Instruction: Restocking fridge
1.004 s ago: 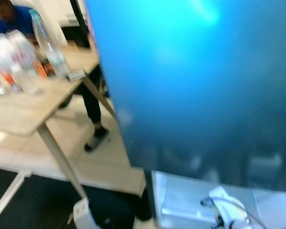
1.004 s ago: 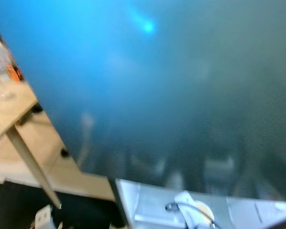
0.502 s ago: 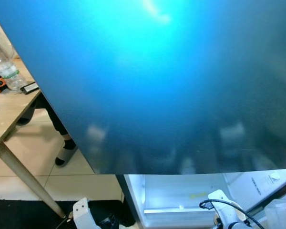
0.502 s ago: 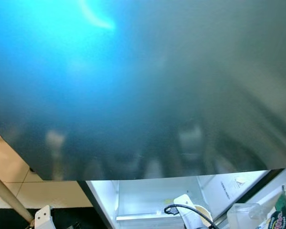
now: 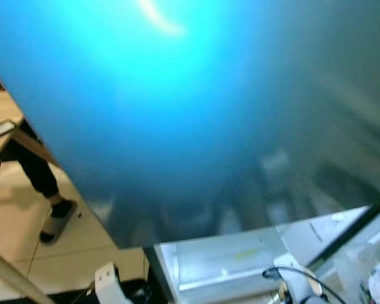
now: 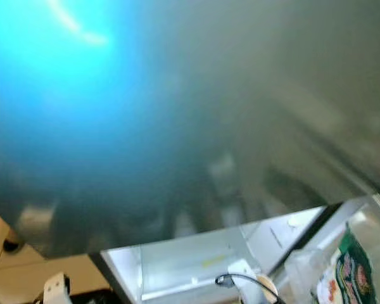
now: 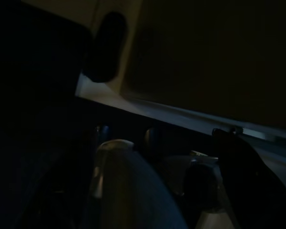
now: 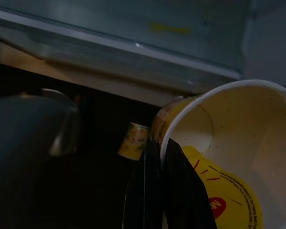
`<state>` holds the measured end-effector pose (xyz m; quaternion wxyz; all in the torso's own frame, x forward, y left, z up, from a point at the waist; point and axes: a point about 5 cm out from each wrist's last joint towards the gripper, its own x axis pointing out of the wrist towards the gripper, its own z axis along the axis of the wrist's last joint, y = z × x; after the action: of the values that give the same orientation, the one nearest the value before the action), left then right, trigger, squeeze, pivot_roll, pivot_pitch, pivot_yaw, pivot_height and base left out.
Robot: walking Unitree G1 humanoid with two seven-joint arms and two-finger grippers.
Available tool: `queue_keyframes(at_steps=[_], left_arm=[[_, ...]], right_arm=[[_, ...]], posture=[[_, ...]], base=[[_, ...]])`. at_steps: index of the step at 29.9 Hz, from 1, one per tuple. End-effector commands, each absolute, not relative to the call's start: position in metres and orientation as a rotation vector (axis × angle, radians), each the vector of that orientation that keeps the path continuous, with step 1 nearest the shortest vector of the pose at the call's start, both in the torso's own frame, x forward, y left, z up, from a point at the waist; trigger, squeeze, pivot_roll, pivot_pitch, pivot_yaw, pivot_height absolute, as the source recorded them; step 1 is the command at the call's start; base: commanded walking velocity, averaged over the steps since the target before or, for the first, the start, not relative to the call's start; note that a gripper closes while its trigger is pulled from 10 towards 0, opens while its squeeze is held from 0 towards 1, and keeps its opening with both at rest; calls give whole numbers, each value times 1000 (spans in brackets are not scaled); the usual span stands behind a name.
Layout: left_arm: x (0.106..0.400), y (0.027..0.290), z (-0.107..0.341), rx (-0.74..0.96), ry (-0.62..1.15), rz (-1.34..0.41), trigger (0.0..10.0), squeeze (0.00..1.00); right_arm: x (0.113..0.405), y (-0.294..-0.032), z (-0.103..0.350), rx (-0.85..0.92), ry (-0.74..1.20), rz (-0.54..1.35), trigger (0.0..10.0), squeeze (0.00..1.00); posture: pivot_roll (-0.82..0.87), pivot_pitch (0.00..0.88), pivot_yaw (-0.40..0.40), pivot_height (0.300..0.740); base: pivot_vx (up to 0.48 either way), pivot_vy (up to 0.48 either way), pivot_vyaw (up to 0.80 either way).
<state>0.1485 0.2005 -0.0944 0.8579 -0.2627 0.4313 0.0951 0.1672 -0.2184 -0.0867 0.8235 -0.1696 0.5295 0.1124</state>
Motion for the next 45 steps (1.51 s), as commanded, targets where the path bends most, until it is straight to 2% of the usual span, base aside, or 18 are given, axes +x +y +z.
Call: queue_keyframes(at_steps=[1,4,14,19,28,38,45], left_arm=[[145,203,-95,-550,918,201,10000,0],[144,203,-96,-567,913,216,10000,0],[144,204,-96,-567,912,220,10000,0],[144,197,-96,-509,936,98,10000,0],[136,201,-97,-423,972,23,10000,0],[123,217,-99,-454,972,133,10000,0],[113,221,-100,-335,1024,29,10000,0]], right_arm=[[176,-213,-84,-348,1087,253,10000,0],[180,-210,-82,-345,1070,268,10000,0],[192,-204,-77,-407,1024,343,10000,0],[210,-187,-68,-494,951,512,10000,0],[237,-176,-50,-544,865,630,10000,0],[252,-175,-40,-607,824,643,10000,0],[254,-179,-39,-598,831,598,10000,0]], posture=[[-16,0,55,740],[-16,0,55,740],[-17,0,55,740],[-17,0,55,740],[-10,0,49,740],[-7,0,56,740],[1,0,68,740]], base=[[0,-480,0],[0,-457,0],[0,0,0],[0,0,0],[0,0,0],[0,0,0],[0,0,0]])
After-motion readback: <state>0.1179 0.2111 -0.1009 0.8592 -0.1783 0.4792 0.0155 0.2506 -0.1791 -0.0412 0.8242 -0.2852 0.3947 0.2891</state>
